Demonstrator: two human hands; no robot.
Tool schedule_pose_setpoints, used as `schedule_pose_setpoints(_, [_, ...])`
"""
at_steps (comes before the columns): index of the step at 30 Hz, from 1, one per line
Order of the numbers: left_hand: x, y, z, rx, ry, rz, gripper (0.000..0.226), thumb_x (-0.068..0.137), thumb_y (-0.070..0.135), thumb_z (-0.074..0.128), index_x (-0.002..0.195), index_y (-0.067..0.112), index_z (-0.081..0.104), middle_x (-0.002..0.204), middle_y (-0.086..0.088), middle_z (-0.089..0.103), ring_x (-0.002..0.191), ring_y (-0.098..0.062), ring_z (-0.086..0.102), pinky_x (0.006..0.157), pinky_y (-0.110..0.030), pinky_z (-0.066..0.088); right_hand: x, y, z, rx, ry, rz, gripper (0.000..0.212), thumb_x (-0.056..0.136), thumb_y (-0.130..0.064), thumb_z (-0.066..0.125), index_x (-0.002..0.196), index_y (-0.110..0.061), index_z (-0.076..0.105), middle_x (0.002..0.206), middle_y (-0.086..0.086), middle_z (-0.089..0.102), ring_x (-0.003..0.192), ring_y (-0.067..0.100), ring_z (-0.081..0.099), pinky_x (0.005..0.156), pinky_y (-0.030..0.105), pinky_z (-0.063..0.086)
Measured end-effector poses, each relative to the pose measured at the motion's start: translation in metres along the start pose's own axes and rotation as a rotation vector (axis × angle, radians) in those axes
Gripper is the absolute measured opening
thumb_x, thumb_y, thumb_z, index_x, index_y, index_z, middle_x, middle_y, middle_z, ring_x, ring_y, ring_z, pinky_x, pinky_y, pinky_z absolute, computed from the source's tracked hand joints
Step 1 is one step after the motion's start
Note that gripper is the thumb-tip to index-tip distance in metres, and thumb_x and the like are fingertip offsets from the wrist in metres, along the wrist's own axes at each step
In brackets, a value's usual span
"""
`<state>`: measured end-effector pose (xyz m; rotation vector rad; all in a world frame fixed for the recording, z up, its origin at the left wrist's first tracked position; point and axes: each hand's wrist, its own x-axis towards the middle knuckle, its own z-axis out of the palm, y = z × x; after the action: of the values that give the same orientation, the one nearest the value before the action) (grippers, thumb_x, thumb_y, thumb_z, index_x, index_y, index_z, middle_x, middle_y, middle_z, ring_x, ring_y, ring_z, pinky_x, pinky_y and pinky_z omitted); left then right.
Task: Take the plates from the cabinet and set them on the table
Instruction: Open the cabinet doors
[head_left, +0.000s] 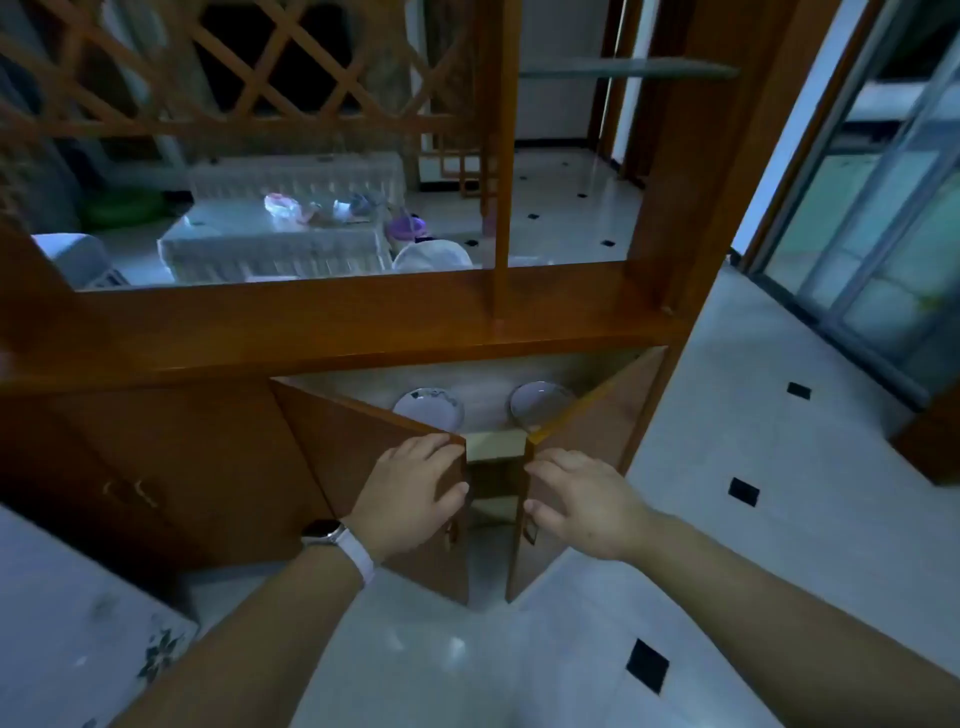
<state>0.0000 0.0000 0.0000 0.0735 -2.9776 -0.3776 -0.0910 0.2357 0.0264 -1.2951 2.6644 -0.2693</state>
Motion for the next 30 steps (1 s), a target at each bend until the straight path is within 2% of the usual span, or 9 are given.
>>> schedule_pose_setpoints(5, [0.031, -0.015, 0.019, -0.019, -0.049, 0.008, 0.054, 0.09, 0.052, 0.043, 0.137, 0.026, 0.05, 0.145, 0.003, 0.045, 0.133, -0.02, 0.038, 0.104, -0.038, 0.032, 0.037, 0.012, 0.007, 0.015, -0.013, 0.042, 0.059, 0.095, -0.056, 0.039, 0.144, -0.023, 0.04, 0.143, -0.002, 0.043, 0.131, 0.018, 0.037, 0.105, 0.036, 0.034])
schedule_pose_setpoints(11, [0.078, -0.038, 0.03, -0.02, -0.067, -0.041, 0.05, 0.093, 0.05, 0.046, 0.138, 0.03, 0.047, 0.144, 0.004, 0.045, 0.132, -0.02, 0.039, 0.104, -0.038, 0.032, 0.096, 0.043, 0.019, 0.039, -0.055, 0.004, 0.057, 0.095, -0.056, 0.038, 0.143, -0.025, 0.039, 0.148, -0.002, 0.039, 0.134, 0.018, 0.034, 0.108, 0.036, 0.03])
schedule_pose_setpoints(17, [0.121, -0.043, 0.05, -0.01, -0.153, -0.091, 0.05, 0.091, 0.049, 0.047, 0.137, 0.028, 0.049, 0.144, 0.003, 0.046, 0.133, -0.021, 0.039, 0.107, -0.039, 0.03, 0.153, 0.083, 0.037, 0.009, -0.091, -0.073, 0.054, 0.092, -0.06, 0.034, 0.136, -0.03, 0.042, 0.14, -0.005, 0.044, 0.128, 0.016, 0.038, 0.105, 0.036, 0.032])
schedule_pose_setpoints(23, [0.139, -0.04, 0.08, -0.006, -0.209, -0.129, 0.051, 0.091, 0.051, 0.044, 0.137, 0.029, 0.048, 0.142, 0.004, 0.047, 0.13, -0.018, 0.04, 0.105, -0.038, 0.03, 0.179, 0.109, 0.054, -0.008, -0.139, -0.127, 0.052, 0.092, -0.056, 0.036, 0.133, -0.027, 0.047, 0.135, -0.003, 0.048, 0.124, 0.018, 0.042, 0.102, 0.036, 0.033])
schedule_pose_setpoints(27, [0.141, -0.038, 0.094, 0.039, -0.203, -0.138, 0.05, 0.085, 0.05, 0.041, 0.126, 0.029, 0.059, 0.13, 0.005, 0.059, 0.12, -0.019, 0.053, 0.097, -0.039, 0.038, 0.182, 0.12, 0.064, -0.011, -0.126, -0.14, 0.047, 0.091, -0.055, 0.034, 0.122, -0.028, 0.057, 0.12, -0.006, 0.056, 0.113, 0.016, 0.048, 0.095, 0.034, 0.037])
schedule_pose_setpoints(30, [0.14, -0.04, 0.103, 0.099, -0.159, -0.118, 0.035, 0.082, 0.046, 0.046, 0.099, 0.029, 0.071, 0.107, 0.006, 0.068, 0.101, -0.02, 0.061, 0.086, -0.038, 0.042, 0.181, 0.122, 0.071, -0.033, -0.05, -0.173, 0.04, 0.088, -0.051, 0.039, 0.1, -0.025, 0.067, 0.096, -0.005, 0.062, 0.095, 0.019, 0.056, 0.081, 0.035, 0.043])
